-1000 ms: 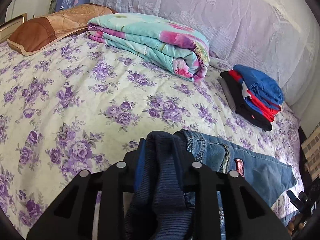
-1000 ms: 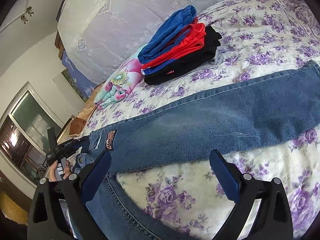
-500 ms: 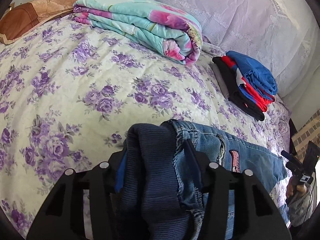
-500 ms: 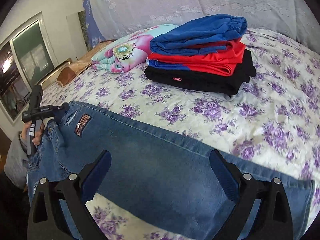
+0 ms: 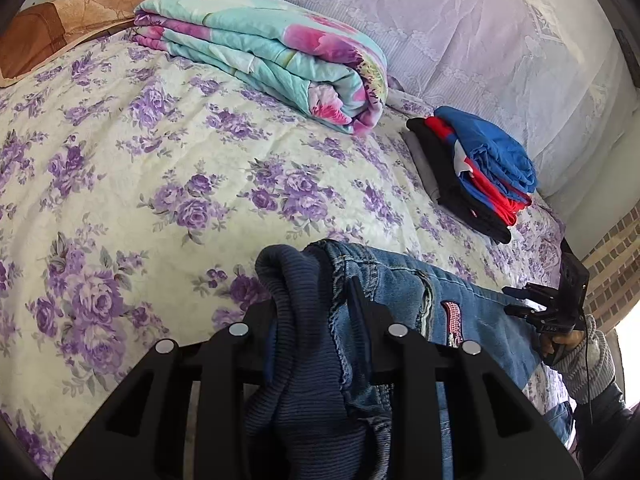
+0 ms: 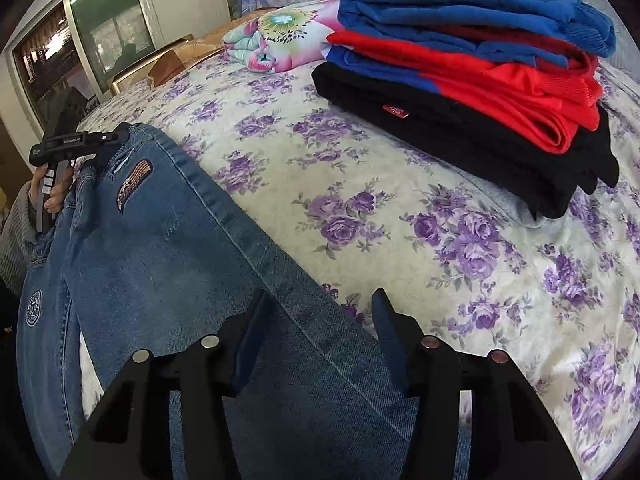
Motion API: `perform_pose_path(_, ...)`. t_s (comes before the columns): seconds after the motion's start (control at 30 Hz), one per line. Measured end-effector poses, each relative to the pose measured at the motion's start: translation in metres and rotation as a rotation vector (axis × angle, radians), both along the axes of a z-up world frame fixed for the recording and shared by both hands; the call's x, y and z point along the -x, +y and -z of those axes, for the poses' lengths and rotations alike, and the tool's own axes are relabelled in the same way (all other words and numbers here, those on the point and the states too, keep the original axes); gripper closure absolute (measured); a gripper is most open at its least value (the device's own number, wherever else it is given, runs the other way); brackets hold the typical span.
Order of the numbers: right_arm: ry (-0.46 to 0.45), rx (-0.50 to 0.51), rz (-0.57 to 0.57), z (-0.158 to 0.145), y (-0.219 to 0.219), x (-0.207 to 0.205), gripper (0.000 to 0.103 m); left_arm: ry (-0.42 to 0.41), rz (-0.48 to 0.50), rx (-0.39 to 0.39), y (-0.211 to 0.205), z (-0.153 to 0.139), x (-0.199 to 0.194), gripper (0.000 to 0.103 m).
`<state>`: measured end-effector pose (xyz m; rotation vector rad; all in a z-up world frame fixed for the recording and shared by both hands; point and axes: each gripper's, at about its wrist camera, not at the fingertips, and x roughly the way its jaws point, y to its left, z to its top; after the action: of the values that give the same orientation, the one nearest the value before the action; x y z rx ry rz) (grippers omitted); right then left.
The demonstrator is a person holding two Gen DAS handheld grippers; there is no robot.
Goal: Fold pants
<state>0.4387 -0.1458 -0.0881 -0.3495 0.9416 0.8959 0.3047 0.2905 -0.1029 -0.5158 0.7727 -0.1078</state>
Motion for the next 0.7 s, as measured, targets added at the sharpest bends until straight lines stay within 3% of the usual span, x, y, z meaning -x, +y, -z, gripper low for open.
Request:
perform_pose_path(0.07,0.003,0.003,0.006,0.0,0.002,0.003,0.067,0.0,0.001,0.004,0.001,0.001,0.0,0.074)
perform_pose_path(0.17,-0.066,0.084,0.016,-0.006,0.013,0.02,0.085,-0.011,0.002,-0.003,-0.001,-0.001,0.001,0.075)
perform_pose_path(0.23,-0.117,0.114,0.041,-0.013,0.016,0.034,0.091,-0.025,0.003,-0.007,-0.002,-0.004,0.003,0.076)
perform_pose_path(0.47,-0.226,0.143,0.112,-0.047,0.016,0.088,0.094,-0.111,0.006,-0.028,-0.006,-0.02,0.017,0.077)
perform_pose_path(0.7,-0.317,0.116,0.137,-0.087,0.01,0.162,0.095,-0.188,0.026,-0.032,-0.009,-0.045,0.041,0.091)
